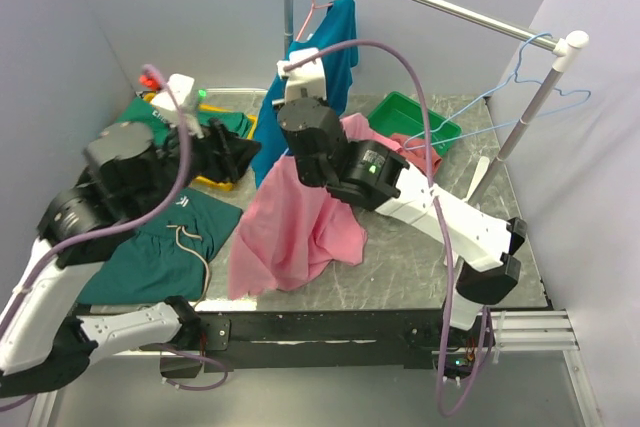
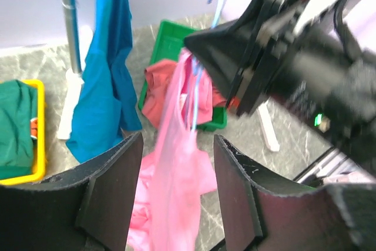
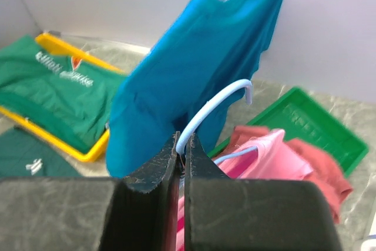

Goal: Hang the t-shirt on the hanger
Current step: Place the T-shirt on the hanger, then move the bin to the center of the board.

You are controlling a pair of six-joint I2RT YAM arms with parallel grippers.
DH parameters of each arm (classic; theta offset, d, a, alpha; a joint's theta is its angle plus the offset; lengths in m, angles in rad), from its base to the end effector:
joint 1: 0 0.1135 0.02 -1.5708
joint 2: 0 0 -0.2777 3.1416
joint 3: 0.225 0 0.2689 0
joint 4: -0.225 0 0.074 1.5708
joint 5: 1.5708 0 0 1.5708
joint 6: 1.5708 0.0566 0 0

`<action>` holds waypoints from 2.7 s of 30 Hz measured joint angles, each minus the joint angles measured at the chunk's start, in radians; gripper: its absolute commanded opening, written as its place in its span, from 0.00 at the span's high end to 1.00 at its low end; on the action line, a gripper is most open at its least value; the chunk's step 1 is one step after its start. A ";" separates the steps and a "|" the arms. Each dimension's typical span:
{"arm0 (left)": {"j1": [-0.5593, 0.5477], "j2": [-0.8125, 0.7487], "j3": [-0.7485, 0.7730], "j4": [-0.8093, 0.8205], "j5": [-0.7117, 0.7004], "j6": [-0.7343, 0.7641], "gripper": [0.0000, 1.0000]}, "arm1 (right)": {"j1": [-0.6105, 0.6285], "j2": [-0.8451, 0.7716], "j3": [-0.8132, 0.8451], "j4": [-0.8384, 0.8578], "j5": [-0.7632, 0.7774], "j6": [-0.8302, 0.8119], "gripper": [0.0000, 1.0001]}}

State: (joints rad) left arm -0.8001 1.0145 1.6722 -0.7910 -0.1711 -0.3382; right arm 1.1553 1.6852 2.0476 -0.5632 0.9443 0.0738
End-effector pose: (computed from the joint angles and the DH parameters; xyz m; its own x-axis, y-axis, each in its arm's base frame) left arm 0.1273 -0.1172 0.5398 -0.2829 -0.1780 -0.9425 0.5253 0.7934 -0.3075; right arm 0.1956 0.3297 0.5170 -0.0962 -0.1110 -0.9892 -0.2095 0.9738 -0.0889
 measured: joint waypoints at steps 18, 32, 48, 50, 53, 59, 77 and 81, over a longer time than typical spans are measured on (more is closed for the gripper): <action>0.000 -0.105 -0.018 -0.016 0.108 0.053 0.34 | 0.011 -0.031 0.106 0.153 0.085 -0.217 1.00; 0.000 0.070 -0.112 -0.053 0.121 0.097 0.60 | -0.007 0.040 0.105 0.075 0.030 -0.148 1.00; -0.005 0.003 -0.357 0.063 0.044 0.149 0.99 | -0.026 0.026 0.103 -0.007 -0.082 -0.054 1.00; -0.013 -0.024 -0.384 0.089 0.046 0.157 0.99 | -0.026 0.019 0.096 -0.007 -0.101 -0.044 1.00; -0.015 -0.063 -0.427 0.124 0.040 0.159 0.99 | -0.026 0.000 0.071 -0.005 -0.132 -0.026 0.72; -0.017 -0.142 -0.511 0.158 0.015 0.163 0.99 | -0.023 -0.114 -0.109 0.047 -0.213 0.035 0.28; -0.010 -0.179 -0.354 0.037 -0.119 0.161 0.99 | -0.029 -0.555 -0.788 0.188 -0.315 0.254 0.19; -0.010 -0.154 -0.187 -0.017 -0.143 0.192 0.99 | -0.044 -0.545 -0.892 0.215 -0.311 0.316 0.22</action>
State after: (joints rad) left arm -0.8104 0.8604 1.4857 -0.8082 -0.3141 -0.1459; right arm 1.1110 1.1404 1.1561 -0.3481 0.6331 0.3901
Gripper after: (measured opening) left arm 0.068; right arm 0.799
